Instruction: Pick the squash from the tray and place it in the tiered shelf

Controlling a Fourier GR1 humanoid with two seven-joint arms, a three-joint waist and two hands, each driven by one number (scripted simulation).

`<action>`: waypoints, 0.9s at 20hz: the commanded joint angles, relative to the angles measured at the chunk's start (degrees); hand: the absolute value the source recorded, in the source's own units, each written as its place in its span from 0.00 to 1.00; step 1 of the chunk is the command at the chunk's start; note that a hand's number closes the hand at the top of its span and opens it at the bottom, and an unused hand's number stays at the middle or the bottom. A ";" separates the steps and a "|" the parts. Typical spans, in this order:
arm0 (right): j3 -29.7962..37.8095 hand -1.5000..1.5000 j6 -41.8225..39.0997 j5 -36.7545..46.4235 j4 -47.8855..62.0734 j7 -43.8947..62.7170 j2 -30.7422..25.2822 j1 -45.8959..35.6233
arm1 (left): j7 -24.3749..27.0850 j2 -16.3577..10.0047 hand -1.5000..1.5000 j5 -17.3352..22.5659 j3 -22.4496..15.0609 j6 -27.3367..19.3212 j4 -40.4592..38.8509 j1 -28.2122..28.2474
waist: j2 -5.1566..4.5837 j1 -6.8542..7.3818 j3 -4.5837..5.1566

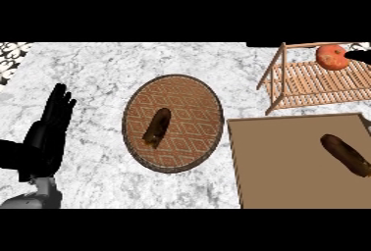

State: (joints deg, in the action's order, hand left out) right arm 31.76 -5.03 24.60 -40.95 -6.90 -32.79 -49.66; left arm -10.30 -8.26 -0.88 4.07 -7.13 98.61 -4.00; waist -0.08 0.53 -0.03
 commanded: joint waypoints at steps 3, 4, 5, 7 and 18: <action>3.05 0.00 -0.61 -5.17 -0.62 4.03 -4.03 -3.25 | 1.13 1.11 0.50 -1.09 -0.25 -0.80 -1.57 0.13 | 0.03 -0.11 0.03; 5.27 0.00 -1.33 -6.30 0.11 1.87 -6.62 -0.81 | -2.08 0.79 0.50 -1.39 -0.88 -0.97 -0.33 -1.60 | 0.02 -0.33 0.00; 5.99 0.00 0.41 -7.08 -1.30 4.41 -5.90 -1.09 | 1.96 0.95 0.50 -0.23 -0.12 0.12 0.28 2.31 | 0.14 -0.25 0.04; 7.50 0.00 0.68 -7.34 1.21 7.10 -9.56 -1.94 | 1.56 0.02 0.50 0.24 1.16 0.44 -1.89 -0.29 | -0.04 -0.37 0.04; 16.06 0.00 -16.30 -15.45 9.49 3.09 -28.49 11.27 | 1.65 0.03 0.50 -1.09 1.02 0.25 -2.05 0.28 | -0.03 -0.76 -0.03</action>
State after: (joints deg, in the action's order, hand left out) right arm 45.37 -15.19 11.82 -34.13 -1.74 -55.53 -42.34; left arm -10.22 -8.11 -1.29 4.91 -7.03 98.32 -3.99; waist -0.10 -0.06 -0.05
